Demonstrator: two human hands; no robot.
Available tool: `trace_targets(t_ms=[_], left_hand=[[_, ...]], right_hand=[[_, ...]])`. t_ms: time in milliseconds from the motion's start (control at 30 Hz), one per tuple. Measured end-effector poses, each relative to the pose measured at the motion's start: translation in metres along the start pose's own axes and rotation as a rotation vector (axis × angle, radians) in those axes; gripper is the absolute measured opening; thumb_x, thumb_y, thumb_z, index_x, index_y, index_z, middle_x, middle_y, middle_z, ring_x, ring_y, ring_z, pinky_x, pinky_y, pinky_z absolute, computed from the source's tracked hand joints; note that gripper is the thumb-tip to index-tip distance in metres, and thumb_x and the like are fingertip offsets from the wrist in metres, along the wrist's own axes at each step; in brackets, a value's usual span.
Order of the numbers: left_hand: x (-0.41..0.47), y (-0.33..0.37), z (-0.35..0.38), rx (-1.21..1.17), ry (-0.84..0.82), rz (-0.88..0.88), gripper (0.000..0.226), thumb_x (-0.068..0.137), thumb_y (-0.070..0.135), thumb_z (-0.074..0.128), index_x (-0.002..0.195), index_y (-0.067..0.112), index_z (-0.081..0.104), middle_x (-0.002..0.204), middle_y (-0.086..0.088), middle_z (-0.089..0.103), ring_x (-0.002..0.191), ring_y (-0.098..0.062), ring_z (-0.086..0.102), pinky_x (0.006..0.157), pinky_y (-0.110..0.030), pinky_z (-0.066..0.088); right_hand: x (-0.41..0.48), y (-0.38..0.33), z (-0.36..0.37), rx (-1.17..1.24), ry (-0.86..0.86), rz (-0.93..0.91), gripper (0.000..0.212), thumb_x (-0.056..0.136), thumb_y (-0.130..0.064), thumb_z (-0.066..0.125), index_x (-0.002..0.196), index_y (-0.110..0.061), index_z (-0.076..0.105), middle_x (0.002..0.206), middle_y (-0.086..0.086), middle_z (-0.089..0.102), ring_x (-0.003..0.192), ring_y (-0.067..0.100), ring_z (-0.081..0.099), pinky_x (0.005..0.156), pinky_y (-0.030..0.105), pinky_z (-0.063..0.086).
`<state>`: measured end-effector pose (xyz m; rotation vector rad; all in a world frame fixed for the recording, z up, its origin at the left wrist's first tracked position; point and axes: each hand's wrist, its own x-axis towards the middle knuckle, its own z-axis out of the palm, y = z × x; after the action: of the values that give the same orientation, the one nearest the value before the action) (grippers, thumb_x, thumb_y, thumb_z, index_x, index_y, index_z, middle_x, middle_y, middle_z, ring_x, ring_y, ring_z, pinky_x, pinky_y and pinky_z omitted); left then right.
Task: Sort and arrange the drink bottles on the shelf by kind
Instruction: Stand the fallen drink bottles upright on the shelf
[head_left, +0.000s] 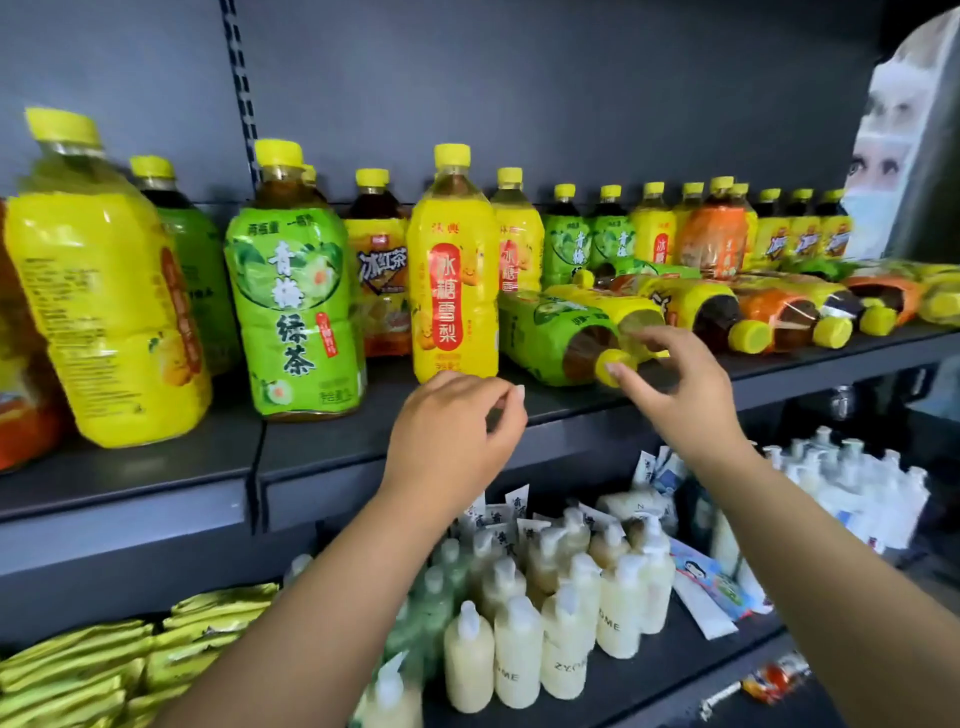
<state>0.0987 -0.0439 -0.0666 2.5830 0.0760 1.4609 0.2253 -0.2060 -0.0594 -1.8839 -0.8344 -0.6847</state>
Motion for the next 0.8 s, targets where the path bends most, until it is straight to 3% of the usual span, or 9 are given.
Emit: trace_targets(t_ms=[167, 300, 367, 433, 533, 600, 667, 800], left_hand=[[0.006, 0.014, 0.039, 0.22, 0.005, -0.117, 0.04, 0.083, 0.037, 0.037, 0.08, 0.014, 0.07, 0.069, -0.005, 0.069, 0.061, -0.027, 0.063, 0.06, -0.032, 0.049], [0.001, 0.023, 0.05, 0.53, -0.01, -0.246, 0.04, 0.085, 0.036, 0.037, 0.062, 0.017, 0.062, 0.048, -0.003, 0.058, 0.043, -0.027, 0.053, 0.046, -0.021, 0.032], [-0.003, 0.026, 0.052, 0.513, 0.015, -0.215, 0.04, 0.089, 0.034, 0.036, 0.062, 0.016, 0.061, 0.052, -0.004, 0.06, 0.046, -0.028, 0.055, 0.047, -0.024, 0.033], [-0.007, 0.027, 0.053, 0.48, 0.016, -0.182, 0.044, 0.092, 0.038, 0.034, 0.074, 0.016, 0.068, 0.064, -0.003, 0.068, 0.058, -0.026, 0.063, 0.055, -0.03, 0.035], [-0.011, 0.026, 0.052, 0.451, 0.007, -0.168, 0.051, 0.094, 0.042, 0.031, 0.085, 0.015, 0.072, 0.081, -0.002, 0.074, 0.073, -0.022, 0.07, 0.061, -0.027, 0.043], [-0.012, 0.026, 0.054, 0.465, 0.041, -0.166, 0.053, 0.096, 0.042, 0.028, 0.085, 0.015, 0.072, 0.082, -0.001, 0.074, 0.076, -0.021, 0.07, 0.063, -0.028, 0.041], [-0.013, 0.025, 0.054, 0.476, 0.061, -0.163, 0.055, 0.097, 0.041, 0.025, 0.084, 0.015, 0.072, 0.082, 0.0, 0.073, 0.078, -0.02, 0.07, 0.064, -0.028, 0.037], [-0.017, 0.024, 0.057, 0.458, 0.089, -0.188, 0.055, 0.098, 0.04, 0.026, 0.08, 0.013, 0.071, 0.078, -0.003, 0.073, 0.079, -0.022, 0.07, 0.066, -0.031, 0.039]], right_hand=[[0.022, 0.037, 0.0, 0.075, -0.216, -0.159, 0.069, 0.073, -0.035, 0.072, 0.132, -0.013, 0.046, 0.133, -0.004, 0.044, 0.125, 0.005, 0.033, 0.104, 0.019, 0.023], [0.04, 0.045, 0.009, 0.067, -0.418, -0.402, 0.088, 0.071, -0.045, 0.07, 0.143, -0.02, 0.027, 0.14, -0.02, 0.018, 0.129, -0.005, 0.011, 0.106, 0.013, 0.006], [0.051, 0.042, 0.011, 0.042, -0.425, -0.488, 0.09, 0.073, -0.044, 0.071, 0.145, -0.019, 0.024, 0.148, -0.012, 0.018, 0.135, 0.003, 0.011, 0.109, 0.021, 0.007], [0.06, 0.042, 0.015, 0.022, -0.403, -0.589, 0.089, 0.072, -0.045, 0.072, 0.143, -0.014, 0.028, 0.152, 0.002, 0.025, 0.139, 0.015, 0.019, 0.111, 0.031, 0.012], [0.063, 0.045, 0.019, 0.081, -0.427, -0.621, 0.09, 0.07, -0.045, 0.074, 0.142, -0.013, 0.031, 0.149, 0.002, 0.029, 0.133, 0.008, 0.019, 0.112, 0.032, 0.015], [0.064, 0.046, 0.02, 0.09, -0.46, -0.608, 0.086, 0.072, -0.043, 0.073, 0.142, -0.016, 0.031, 0.148, -0.007, 0.026, 0.133, 0.003, 0.015, 0.111, 0.023, 0.008], [0.067, 0.05, 0.023, 0.044, -0.45, -0.65, 0.075, 0.075, -0.041, 0.07, 0.139, -0.017, 0.038, 0.15, -0.005, 0.028, 0.138, 0.006, 0.016, 0.109, 0.019, 0.003], [0.067, 0.059, 0.028, 0.019, -0.394, -0.72, 0.048, 0.078, -0.028, 0.071, 0.119, -0.008, 0.058, 0.141, 0.01, 0.045, 0.134, 0.019, 0.033, 0.111, 0.029, 0.013]])
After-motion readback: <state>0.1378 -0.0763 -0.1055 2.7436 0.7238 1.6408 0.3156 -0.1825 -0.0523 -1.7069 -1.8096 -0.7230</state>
